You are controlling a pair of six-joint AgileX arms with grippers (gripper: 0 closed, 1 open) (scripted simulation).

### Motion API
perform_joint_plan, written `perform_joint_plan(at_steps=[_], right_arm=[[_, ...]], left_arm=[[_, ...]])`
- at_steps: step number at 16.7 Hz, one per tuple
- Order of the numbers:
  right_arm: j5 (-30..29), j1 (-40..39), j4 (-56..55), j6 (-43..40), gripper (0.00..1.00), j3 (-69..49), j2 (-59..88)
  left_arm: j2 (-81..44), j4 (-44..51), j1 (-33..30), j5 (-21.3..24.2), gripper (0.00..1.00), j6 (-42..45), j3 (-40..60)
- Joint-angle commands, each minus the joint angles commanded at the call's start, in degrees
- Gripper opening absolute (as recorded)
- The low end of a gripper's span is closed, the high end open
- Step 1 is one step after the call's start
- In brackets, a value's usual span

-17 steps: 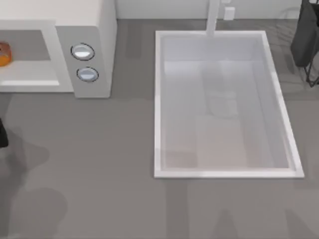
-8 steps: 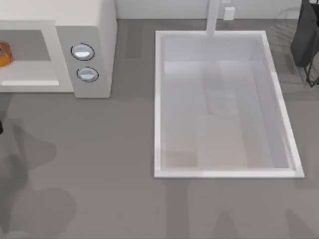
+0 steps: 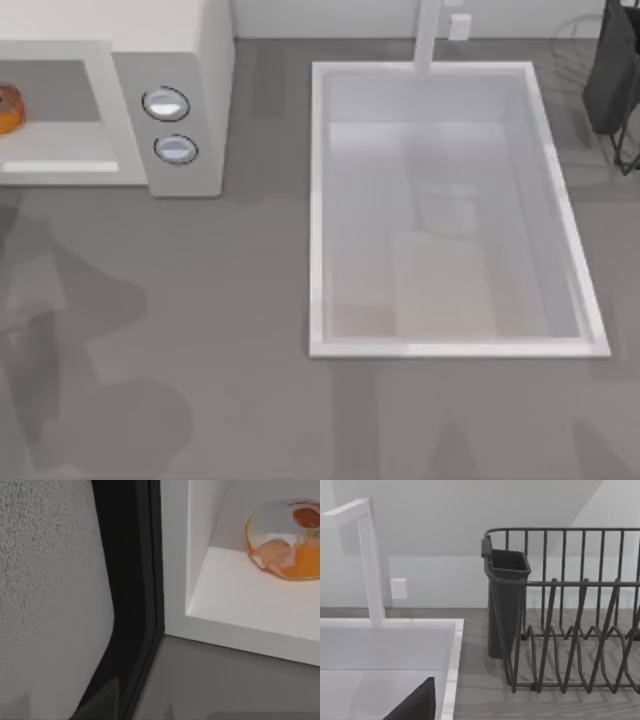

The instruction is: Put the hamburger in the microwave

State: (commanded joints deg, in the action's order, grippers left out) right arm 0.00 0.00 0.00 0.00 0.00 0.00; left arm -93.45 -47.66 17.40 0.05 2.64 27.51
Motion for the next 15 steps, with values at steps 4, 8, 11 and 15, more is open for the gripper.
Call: perform_joint_plan(at_steps=[4,8,11,15], right_arm=[[0.0,0.0,0.0,0.0,1.00,0.0,0.0],[0.0,0.0,0.0,0.0,1.00,0.0,0.0],[0.0,0.0,0.0,0.0,1.00,0.0,0.0],[0.0,0.0,0.0,0.0,1.00,0.0,0.0]], left_arm=[[4.9,8.1,-0.5,0.5,1.00,0.0,1.0],[9.3,16.1,-0.9,0.6,1.00,-0.1,1.7],[11.9,21.2,-1.2,0.7,1.00,-0.1,2.0],[14.1,25.6,-1.4,0.6,1.00,-0.1,2.3]])
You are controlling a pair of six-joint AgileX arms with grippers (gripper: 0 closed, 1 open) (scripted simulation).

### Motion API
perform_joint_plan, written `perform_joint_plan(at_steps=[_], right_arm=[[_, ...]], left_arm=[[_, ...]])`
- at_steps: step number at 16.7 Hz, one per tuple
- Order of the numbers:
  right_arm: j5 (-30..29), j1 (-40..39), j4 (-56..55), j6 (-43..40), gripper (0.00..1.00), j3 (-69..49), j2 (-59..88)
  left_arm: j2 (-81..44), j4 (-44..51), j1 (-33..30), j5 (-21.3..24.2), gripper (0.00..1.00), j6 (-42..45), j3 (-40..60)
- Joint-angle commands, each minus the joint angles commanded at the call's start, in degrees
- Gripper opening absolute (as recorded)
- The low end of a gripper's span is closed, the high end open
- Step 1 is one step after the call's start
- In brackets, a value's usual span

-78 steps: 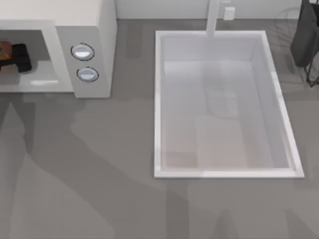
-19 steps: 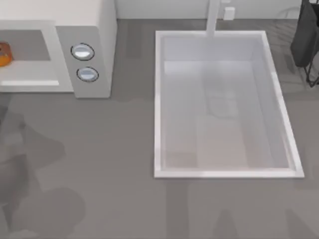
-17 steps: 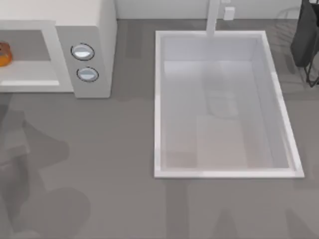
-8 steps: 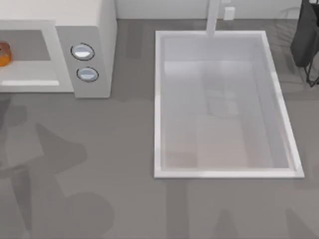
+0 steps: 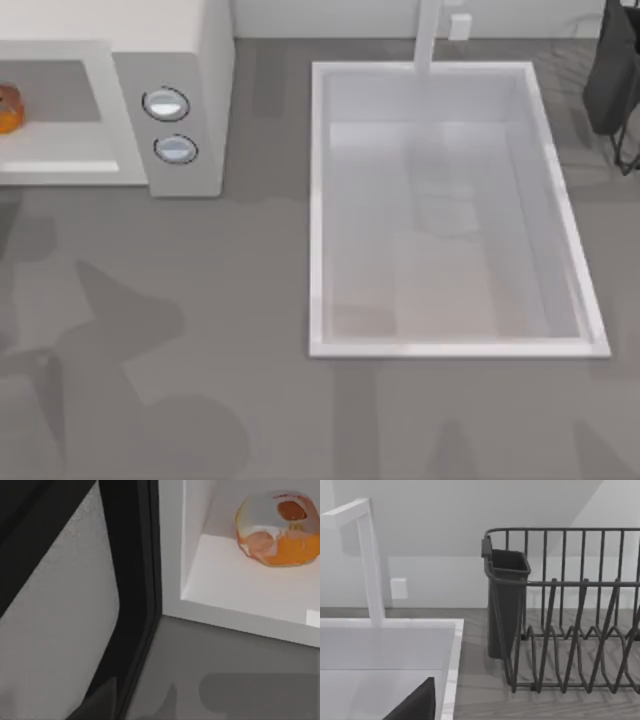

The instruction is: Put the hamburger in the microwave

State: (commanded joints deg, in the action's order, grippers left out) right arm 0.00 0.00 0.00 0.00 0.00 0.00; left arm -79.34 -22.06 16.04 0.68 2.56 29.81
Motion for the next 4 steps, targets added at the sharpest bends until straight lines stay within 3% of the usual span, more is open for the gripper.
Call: perform_joint_plan(at_steps=[4], right_arm=[[0.0,0.0,0.0,0.0,1.00,0.0,0.0]], left_arm=[[0.4,0.9,0.0,0.0,1.00,0.0,0.0]])
